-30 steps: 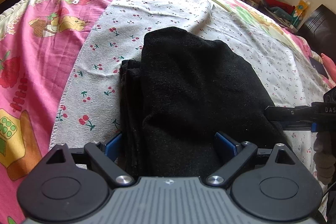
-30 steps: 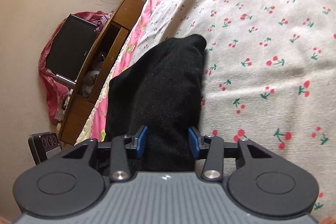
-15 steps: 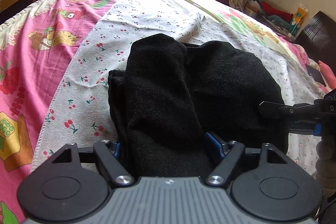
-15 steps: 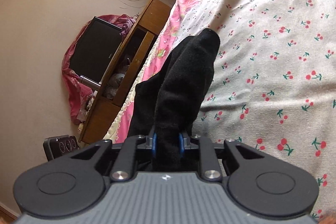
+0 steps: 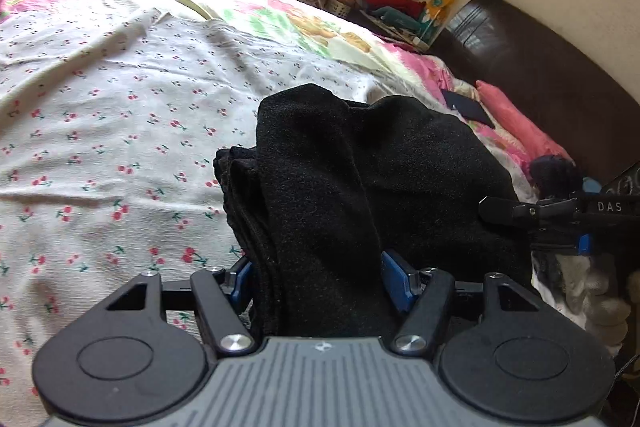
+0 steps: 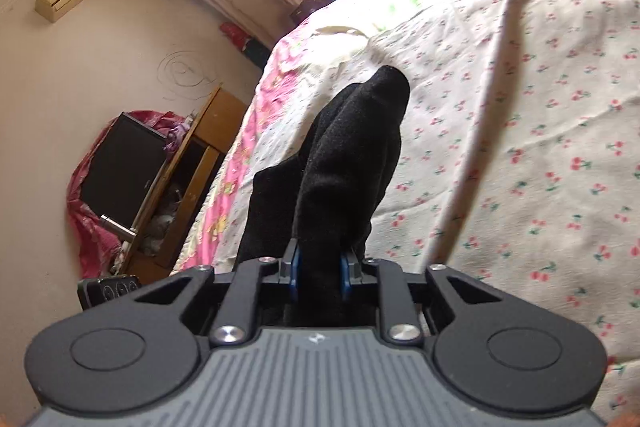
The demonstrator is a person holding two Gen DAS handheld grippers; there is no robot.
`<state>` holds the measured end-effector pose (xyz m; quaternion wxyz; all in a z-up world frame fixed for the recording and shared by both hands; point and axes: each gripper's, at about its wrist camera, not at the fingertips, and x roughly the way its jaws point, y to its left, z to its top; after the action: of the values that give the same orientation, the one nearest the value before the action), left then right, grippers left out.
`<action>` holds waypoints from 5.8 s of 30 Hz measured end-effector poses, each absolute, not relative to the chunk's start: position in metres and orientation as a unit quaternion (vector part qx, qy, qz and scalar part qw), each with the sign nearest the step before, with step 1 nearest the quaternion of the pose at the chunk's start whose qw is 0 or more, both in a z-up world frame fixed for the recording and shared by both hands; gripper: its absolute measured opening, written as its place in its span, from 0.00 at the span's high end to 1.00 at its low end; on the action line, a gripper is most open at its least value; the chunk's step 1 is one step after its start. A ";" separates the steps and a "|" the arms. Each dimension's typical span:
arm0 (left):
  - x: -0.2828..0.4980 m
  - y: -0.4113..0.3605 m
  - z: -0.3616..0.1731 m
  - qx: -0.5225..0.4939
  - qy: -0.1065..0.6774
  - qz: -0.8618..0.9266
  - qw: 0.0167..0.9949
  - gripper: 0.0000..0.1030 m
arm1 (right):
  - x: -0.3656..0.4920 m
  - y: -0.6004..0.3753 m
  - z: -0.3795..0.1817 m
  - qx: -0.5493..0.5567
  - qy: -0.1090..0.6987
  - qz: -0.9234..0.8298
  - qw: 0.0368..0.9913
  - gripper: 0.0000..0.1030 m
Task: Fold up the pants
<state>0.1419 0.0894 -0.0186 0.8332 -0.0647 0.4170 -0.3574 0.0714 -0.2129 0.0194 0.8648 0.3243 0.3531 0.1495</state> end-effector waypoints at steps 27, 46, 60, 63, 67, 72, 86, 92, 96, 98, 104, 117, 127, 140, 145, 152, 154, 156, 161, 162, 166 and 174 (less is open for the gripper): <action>0.067 0.022 -0.008 0.078 0.392 -0.198 0.895 0.18 | 0.003 -0.204 -0.021 0.194 0.321 0.038 0.926 0.74; 0.056 0.033 -0.015 0.010 0.373 -0.146 0.916 0.14 | 0.005 -0.187 -0.009 0.176 0.337 0.035 0.924 0.74; 0.070 0.036 -0.026 -0.004 0.392 -0.106 0.914 0.14 | 0.181 -0.129 -0.049 0.116 0.402 0.093 0.904 0.69; 0.071 0.037 -0.027 0.004 0.395 -0.112 0.912 0.12 | 0.190 -0.131 -0.048 0.112 0.410 0.109 0.899 0.67; 0.067 0.041 -0.024 -0.015 0.393 -0.115 0.912 0.12 | 0.170 -0.137 -0.035 0.123 0.389 0.104 0.907 0.67; 0.062 0.035 -0.022 -0.002 0.384 -0.105 0.917 0.12 | 0.096 -0.151 -0.009 0.131 0.345 0.080 0.926 0.68; 0.061 0.020 -0.025 0.044 0.398 -0.110 0.910 0.09 | 0.013 -0.175 -0.021 0.118 0.335 0.000 0.935 0.68; 0.063 0.021 -0.026 0.041 0.398 -0.110 0.910 0.07 | 0.012 -0.175 -0.036 0.122 0.352 0.000 0.928 0.67; 0.064 0.019 -0.027 0.044 0.399 -0.111 0.909 0.05 | 0.010 -0.174 -0.037 0.111 0.355 -0.004 0.928 0.70; 0.064 0.018 -0.028 0.050 0.401 -0.110 0.908 0.05 | 0.011 -0.173 -0.040 0.103 0.359 -0.003 0.928 0.69; 0.063 0.020 -0.026 0.048 0.404 -0.109 0.907 0.03 | 0.004 -0.178 -0.032 0.133 0.332 0.002 0.934 0.68; 0.043 0.023 -0.007 0.051 0.342 -0.107 0.932 0.04 | -0.005 -0.185 -0.027 0.151 0.322 -0.017 0.935 0.67; 0.028 0.009 0.002 0.103 0.307 -0.095 0.942 0.00 | -0.004 -0.185 -0.029 0.157 0.317 -0.005 0.935 0.67; 0.034 0.024 0.003 0.027 0.342 -0.105 0.933 0.00 | -0.013 -0.179 -0.026 0.157 0.313 -0.010 0.937 0.67; 0.034 0.022 0.001 0.031 0.349 -0.103 0.931 0.00 | -0.014 -0.180 -0.026 0.162 0.313 -0.013 0.936 0.67; 0.033 0.013 -0.003 0.055 0.353 -0.103 0.928 0.00 | -0.011 -0.181 -0.029 0.165 0.318 -0.009 0.934 0.67; 0.034 0.012 -0.003 0.057 0.354 -0.102 0.928 0.00 | -0.010 -0.181 -0.030 0.165 0.318 -0.008 0.933 0.67; 0.035 0.009 -0.004 0.056 0.361 -0.096 0.926 0.00 | -0.009 -0.183 -0.030 0.167 0.319 -0.009 0.933 0.67; 0.033 0.000 -0.011 0.039 0.379 -0.099 0.919 0.00 | -0.010 -0.190 -0.030 0.179 0.316 -0.020 0.932 0.67; 0.032 -0.002 -0.010 0.047 0.374 -0.098 0.921 0.00 | -0.010 -0.192 -0.031 0.183 0.316 -0.022 0.931 0.67; 0.030 0.000 -0.010 0.047 0.370 -0.095 0.923 0.00 | -0.010 -0.196 -0.032 0.189 0.319 -0.025 0.928 0.67; 0.035 0.004 -0.014 0.036 0.379 -0.095 0.920 0.00 | -0.010 -0.192 -0.033 0.176 0.323 -0.023 0.930 0.66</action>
<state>0.0347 0.0036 -0.0136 0.9200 0.0357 0.3786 -0.0951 -0.0095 -0.1919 -0.0328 0.9299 0.1756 0.3225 -0.0232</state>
